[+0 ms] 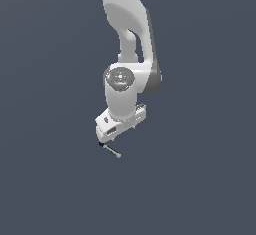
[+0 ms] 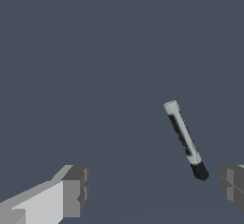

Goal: Pick up the object and move it to a goal position.

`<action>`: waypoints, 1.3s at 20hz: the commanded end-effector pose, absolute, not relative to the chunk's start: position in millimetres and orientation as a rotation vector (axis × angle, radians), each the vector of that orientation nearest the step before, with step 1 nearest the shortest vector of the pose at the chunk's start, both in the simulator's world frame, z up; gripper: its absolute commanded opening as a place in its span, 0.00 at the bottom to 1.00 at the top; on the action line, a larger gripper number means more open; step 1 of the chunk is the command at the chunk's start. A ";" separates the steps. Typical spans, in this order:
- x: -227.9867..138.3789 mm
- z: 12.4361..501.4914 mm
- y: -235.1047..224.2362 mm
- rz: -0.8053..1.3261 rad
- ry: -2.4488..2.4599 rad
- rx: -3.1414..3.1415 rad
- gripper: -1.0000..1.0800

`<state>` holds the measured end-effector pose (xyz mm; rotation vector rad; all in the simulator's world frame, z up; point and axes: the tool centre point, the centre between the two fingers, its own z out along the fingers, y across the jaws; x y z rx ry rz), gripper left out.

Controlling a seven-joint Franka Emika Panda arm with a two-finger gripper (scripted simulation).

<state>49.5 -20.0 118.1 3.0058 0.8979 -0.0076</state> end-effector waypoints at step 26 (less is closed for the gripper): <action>81.4 59.9 -86.4 0.000 1.508 2.756 0.96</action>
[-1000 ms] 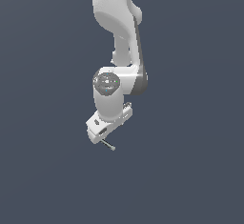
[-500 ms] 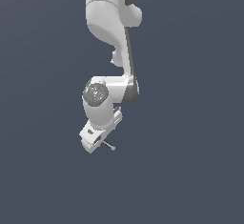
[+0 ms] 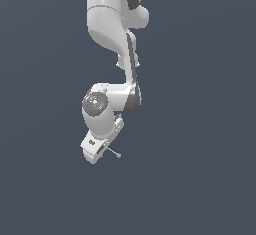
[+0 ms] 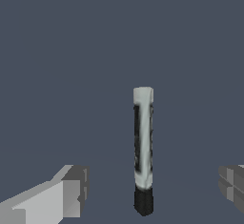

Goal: Pick up the object and move it to a goal position.

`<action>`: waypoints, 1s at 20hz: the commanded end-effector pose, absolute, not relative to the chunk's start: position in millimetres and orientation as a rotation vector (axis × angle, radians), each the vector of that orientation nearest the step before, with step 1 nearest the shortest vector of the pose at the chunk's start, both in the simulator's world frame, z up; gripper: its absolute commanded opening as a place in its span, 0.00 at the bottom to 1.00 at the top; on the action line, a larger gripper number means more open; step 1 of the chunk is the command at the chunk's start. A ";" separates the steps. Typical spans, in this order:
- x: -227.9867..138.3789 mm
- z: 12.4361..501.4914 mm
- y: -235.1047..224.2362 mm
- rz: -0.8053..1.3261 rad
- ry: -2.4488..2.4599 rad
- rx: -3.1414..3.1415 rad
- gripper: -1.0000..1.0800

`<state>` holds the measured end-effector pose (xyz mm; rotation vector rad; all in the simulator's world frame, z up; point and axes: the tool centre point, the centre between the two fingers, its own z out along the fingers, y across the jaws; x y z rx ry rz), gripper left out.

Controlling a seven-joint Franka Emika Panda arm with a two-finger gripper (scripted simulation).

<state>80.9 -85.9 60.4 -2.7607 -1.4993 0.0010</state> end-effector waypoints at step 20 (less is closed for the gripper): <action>81.3 9.7 -86.4 0.000 -1.509 -2.756 0.96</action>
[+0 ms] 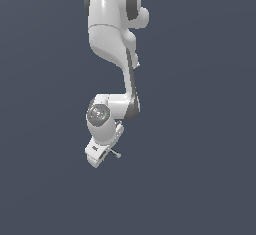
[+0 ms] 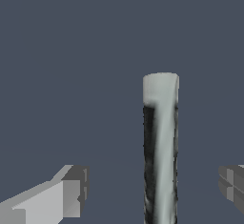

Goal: Pick up the object and move it to a goal position.

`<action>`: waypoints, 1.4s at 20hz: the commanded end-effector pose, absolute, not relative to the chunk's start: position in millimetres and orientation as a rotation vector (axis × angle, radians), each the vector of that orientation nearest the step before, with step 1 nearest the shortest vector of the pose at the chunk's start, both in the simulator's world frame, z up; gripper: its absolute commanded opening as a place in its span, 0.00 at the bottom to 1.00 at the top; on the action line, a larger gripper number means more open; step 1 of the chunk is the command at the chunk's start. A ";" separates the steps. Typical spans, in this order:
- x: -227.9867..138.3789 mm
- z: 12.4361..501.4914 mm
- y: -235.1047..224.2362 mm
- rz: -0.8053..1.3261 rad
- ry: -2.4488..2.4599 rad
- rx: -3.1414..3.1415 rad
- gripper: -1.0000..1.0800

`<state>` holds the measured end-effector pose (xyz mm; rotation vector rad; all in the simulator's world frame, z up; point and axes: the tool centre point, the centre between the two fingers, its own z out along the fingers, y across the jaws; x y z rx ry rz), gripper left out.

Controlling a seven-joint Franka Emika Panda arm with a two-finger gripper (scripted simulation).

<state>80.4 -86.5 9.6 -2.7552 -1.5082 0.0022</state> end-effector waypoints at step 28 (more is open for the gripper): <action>65.2 77.0 -65.6 0.002 -1.510 -2.756 0.00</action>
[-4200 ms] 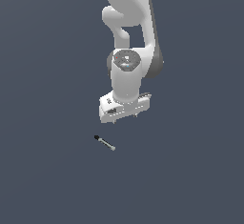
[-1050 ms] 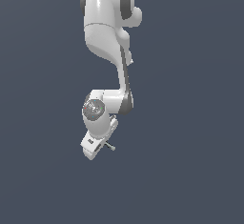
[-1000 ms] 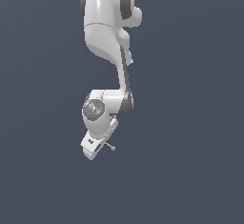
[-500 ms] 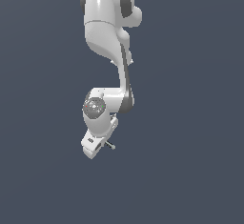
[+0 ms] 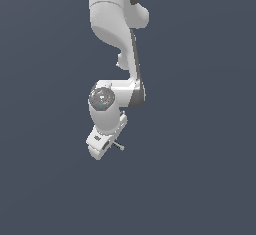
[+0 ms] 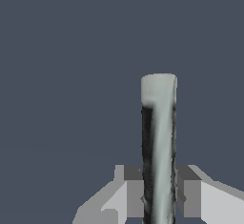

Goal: Pick up the object and move it to a goal position.

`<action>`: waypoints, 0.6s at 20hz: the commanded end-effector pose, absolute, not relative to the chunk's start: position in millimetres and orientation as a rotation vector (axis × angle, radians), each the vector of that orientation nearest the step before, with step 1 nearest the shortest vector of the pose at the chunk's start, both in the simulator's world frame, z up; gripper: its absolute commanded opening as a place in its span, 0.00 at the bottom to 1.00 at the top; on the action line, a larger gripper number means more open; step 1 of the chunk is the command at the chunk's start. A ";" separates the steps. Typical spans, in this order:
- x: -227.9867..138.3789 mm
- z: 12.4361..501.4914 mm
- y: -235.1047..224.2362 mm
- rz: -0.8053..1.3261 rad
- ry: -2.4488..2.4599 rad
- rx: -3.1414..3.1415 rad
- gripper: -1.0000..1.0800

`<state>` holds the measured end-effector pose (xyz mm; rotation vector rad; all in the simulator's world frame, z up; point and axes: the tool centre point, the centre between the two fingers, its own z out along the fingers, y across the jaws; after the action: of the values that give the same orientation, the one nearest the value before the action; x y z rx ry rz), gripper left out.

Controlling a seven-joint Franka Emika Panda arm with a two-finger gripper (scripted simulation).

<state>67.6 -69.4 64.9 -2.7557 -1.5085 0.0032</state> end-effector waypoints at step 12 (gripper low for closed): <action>36.0 204.8 -25.7 0.003 -1.512 -2.757 0.00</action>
<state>40.3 -31.4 187.2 -2.7565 -1.5111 0.0031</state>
